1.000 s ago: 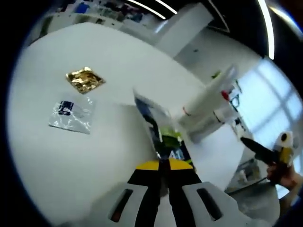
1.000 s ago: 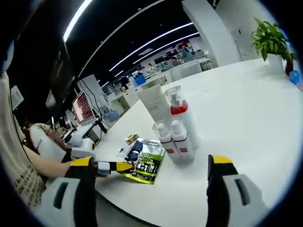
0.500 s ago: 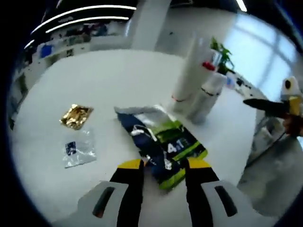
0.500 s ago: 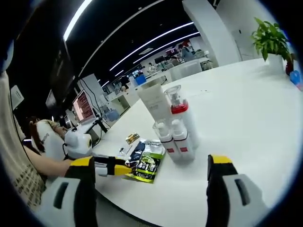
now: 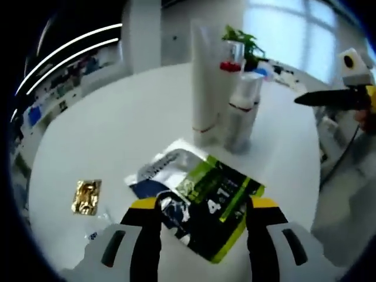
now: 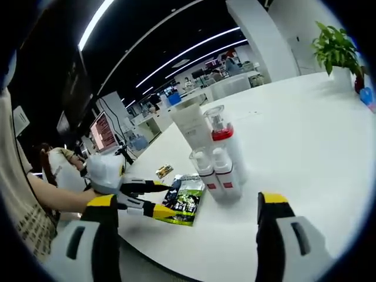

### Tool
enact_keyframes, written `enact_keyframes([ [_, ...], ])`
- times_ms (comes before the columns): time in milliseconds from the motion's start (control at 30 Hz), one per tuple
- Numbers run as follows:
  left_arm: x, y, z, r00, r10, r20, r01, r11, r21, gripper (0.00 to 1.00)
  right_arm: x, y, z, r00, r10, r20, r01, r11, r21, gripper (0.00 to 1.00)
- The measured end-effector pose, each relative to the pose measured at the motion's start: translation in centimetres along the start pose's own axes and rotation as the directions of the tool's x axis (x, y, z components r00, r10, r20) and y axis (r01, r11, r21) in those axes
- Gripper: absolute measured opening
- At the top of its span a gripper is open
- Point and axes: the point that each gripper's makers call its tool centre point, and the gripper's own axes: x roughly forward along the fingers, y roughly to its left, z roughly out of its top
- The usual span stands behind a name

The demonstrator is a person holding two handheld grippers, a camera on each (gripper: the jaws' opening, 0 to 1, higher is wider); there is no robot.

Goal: Arrange the skincare products in the storage area until every visible bottle or jar stands upright without overlapping.

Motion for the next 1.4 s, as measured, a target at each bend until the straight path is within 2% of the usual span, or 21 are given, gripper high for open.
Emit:
enact_keyframes([
  [167,0.6,0.0,-1.0,0.998,-0.026,-0.057,0.027,0.999,0.02,0.56,0.0,-0.1,-0.1,1.0,-0.001,-0.003,0.001,1.0,0.001,0.99],
  [200,0.6,-0.1,-1.8,0.995,-0.036,-0.092,0.039,0.999,0.024,0.57,0.0,-0.1,-0.1,1.0,-0.001,-0.003,0.001,1.0,-0.001,0.99],
  [233,0.6,0.0,-1.1,0.998,-0.035,-0.054,0.038,0.997,0.067,0.57,0.0,0.0,-0.1,1.0,0.001,-0.003,-0.001,1.0,-0.005,0.99],
  [300,0.5,-0.1,-1.3,0.997,-0.044,-0.069,0.048,0.998,0.05,0.58,0.0,0.1,-0.2,1.0,0.003,-0.007,-0.003,1.0,-0.009,0.99],
  [400,0.6,0.0,-1.2,0.996,-0.053,-0.07,0.057,0.996,0.065,0.58,0.1,0.1,-0.2,1.0,0.004,-0.009,-0.004,1.0,-0.014,0.99],
  [867,0.5,-0.1,-1.1,0.996,-0.049,-0.077,0.054,0.996,0.065,0.59,0.0,0.0,-0.2,1.0,0.0,-0.01,0.0,1.0,-0.01,0.99],
  [1000,0.3,-0.2,-0.9,0.995,-0.049,-0.089,0.052,0.998,0.038,0.63,0.0,0.0,-0.2,1.0,0.0,-0.01,0.0,1.0,-0.017,0.99],
  [1167,-0.9,-0.6,-0.1,0.997,-0.044,-0.067,0.046,0.999,0.024,0.66,0.1,0.2,-0.3,1.0,0.007,-0.017,-0.007,1.0,-0.03,0.99],
  [1400,-2.7,-0.7,-0.2,0.998,-0.028,-0.057,0.028,1.0,-0.009,0.71,0.0,0.4,-0.3,1.0,0.013,-0.016,-0.013,0.999,-0.035,0.99],
])
